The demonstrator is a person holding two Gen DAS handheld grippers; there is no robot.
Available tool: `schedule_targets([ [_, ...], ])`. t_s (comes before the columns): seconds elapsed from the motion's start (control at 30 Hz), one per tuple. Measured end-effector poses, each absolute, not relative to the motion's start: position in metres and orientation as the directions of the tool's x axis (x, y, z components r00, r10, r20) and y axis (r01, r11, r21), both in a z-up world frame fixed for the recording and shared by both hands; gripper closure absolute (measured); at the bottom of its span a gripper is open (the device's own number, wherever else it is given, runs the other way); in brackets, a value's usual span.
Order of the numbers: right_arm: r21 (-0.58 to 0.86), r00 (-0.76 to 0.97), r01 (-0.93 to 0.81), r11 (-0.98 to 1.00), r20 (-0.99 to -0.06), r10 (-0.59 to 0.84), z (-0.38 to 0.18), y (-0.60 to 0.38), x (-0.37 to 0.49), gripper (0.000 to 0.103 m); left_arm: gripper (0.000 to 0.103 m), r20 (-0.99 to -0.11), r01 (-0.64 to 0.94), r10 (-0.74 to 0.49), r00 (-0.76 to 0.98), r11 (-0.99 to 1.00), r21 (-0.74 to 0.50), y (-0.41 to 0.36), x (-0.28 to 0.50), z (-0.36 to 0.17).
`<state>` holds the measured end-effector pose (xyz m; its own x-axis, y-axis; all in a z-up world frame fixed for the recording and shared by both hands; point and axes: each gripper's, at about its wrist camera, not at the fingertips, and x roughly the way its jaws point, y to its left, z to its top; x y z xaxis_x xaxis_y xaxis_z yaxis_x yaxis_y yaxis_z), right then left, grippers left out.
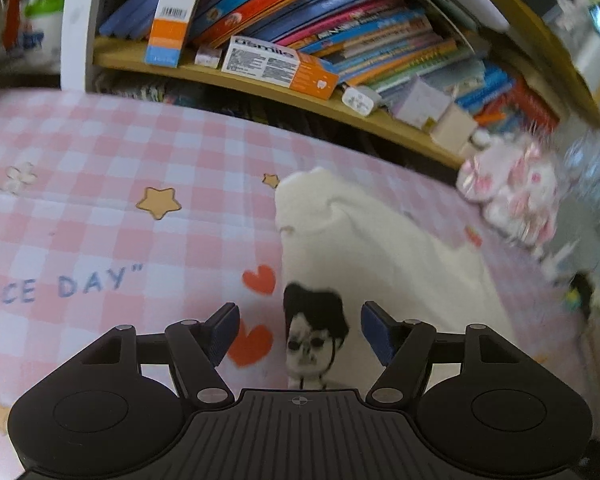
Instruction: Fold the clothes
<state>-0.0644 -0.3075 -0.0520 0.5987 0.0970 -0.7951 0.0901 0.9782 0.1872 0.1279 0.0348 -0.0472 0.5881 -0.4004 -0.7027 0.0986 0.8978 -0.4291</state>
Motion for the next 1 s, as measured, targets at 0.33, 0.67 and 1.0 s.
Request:
schedule_targets([
  [0.33,0.124,0.580,0.129,0.984,-0.814,0.027,-0.048,-0.296,-0.064,0.067,0.039,-0.551,-0.009,-0.615,0.563,0.662,-0.749,0.056,0.186,-0.084],
  [0.67,0.048,0.574,0.105,0.993,-0.819,-0.021,-0.047,-0.284,-0.064,0.067,0.099,-0.462,0.115,-0.663,0.589,0.635,-0.764,0.047,0.208,-0.063],
  [1.0,0.056,0.563,0.112,0.992,-0.826,-0.017,-0.046,-0.284,-0.063,0.068,0.050,-0.653,0.080,-0.532,0.539,0.804,-0.589,0.036,0.216,-0.071],
])
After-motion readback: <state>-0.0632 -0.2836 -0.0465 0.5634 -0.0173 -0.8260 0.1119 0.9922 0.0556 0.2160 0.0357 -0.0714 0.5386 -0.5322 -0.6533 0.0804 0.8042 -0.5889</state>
